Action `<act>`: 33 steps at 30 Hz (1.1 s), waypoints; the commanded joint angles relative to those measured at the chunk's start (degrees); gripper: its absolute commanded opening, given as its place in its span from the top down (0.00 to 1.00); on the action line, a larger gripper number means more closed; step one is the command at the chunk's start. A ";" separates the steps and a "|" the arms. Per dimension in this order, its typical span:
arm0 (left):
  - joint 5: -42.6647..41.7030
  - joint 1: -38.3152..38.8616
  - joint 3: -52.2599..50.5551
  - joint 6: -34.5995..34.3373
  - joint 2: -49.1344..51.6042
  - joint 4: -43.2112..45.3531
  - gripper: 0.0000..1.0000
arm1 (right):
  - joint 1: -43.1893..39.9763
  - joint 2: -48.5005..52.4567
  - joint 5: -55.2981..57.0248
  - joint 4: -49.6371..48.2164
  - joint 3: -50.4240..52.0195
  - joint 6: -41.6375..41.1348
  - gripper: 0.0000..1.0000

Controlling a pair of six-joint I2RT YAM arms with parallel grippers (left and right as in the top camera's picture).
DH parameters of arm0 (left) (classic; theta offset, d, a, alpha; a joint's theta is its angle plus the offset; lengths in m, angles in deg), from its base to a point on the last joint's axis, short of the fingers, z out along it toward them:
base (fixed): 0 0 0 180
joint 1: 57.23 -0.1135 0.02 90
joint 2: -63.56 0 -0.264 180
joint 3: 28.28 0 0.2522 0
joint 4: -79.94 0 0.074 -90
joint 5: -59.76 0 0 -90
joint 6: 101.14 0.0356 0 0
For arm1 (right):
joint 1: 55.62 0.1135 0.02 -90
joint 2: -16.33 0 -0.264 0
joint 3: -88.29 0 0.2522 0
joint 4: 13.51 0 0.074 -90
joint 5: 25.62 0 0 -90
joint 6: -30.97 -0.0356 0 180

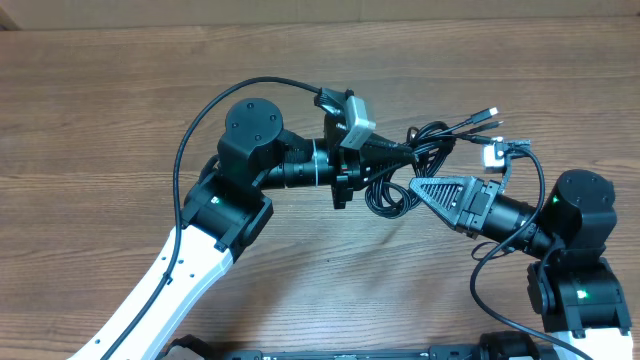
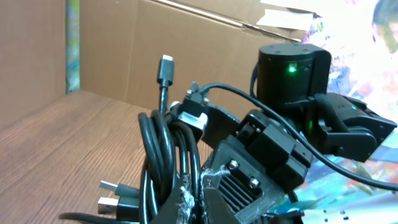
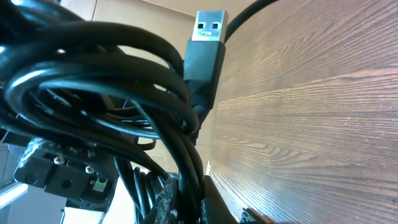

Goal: Untangle cables
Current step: 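Reach the right gripper into the held cable loops and grasp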

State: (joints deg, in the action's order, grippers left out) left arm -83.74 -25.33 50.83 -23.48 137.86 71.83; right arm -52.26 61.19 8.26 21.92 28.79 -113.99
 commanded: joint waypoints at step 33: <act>1.68 -1.49 0.81 -5.40 -0.42 -20.22 0.25 | -0.09 -0.31 -1.66 0.11 -1.49 18.01 0.96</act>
State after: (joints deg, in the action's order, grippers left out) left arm -82.77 -27.45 51.00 -30.54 137.58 51.70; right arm -52.26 61.28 9.50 22.44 28.77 -97.03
